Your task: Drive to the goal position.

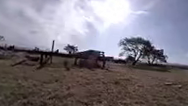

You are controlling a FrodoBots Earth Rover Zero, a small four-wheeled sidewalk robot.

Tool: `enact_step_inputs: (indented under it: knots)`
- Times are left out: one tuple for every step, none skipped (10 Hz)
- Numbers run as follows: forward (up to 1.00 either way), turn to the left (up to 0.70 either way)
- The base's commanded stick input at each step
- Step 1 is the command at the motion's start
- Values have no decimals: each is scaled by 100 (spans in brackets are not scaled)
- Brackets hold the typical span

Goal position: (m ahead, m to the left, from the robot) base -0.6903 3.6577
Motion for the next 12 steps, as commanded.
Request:
enact_step_inputs:
  knots:
    - [70,27]
    - [70,27]
    - [70,27]
    - [70,27]
    - [70,27]
    - [70,27]
    - [70,27]
    - [70,27]
    - [70,27]
    - [70,27]
    - [70,27]
    - [70,27]
